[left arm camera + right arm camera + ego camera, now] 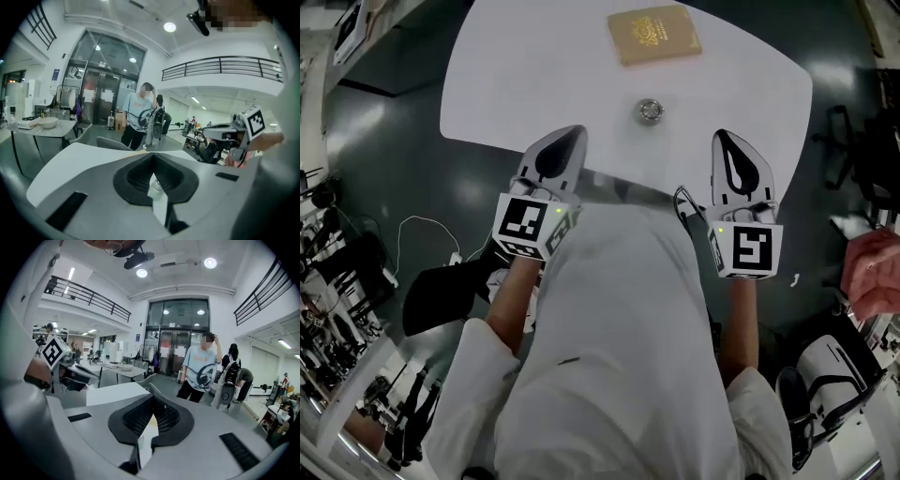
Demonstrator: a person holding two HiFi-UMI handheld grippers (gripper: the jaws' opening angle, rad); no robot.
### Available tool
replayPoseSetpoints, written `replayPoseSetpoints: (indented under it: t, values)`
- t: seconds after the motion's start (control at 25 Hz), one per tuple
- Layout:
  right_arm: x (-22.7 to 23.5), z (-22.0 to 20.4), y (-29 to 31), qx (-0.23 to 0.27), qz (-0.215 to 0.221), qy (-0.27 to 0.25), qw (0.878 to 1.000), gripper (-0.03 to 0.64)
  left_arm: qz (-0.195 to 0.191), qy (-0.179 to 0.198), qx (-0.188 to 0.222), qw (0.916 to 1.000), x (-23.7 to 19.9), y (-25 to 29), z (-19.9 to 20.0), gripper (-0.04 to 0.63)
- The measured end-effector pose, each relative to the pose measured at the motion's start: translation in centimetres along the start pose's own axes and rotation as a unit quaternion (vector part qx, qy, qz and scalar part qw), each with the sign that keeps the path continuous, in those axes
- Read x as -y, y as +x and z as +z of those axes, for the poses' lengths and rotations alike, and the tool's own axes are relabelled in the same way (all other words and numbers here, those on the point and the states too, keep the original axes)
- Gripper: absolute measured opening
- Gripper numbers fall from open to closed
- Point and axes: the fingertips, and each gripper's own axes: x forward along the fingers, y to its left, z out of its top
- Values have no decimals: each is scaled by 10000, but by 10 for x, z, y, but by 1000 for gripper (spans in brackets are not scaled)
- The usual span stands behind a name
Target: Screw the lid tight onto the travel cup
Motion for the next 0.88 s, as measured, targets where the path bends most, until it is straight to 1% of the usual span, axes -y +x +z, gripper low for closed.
replayPoseSetpoints:
  t: [0.08,0.16,0.28,0.52,0.72,0.88]
  values:
    - [6,5,-17,181,-198,102,9996,0,111,2,155,9998,3,-11,12,2]
    - [10,4,-33,248,-341,216,9989,0,154,24,218,9996,9,-18,19,2]
    - [11,-1,-47,245,-509,290,9980,0,123,49,321,9994,14,-22,25,2]
    - [17,-23,-60,237,-694,612,9954,0,236,150,476,9985,24,-26,22,2]
    - [8,-31,-54,126,-679,794,9945,0,274,338,545,9976,31,-28,27,3]
    - [0,-25,-49,213,-595,831,9945,0,344,261,603,9972,28,-30,31,2]
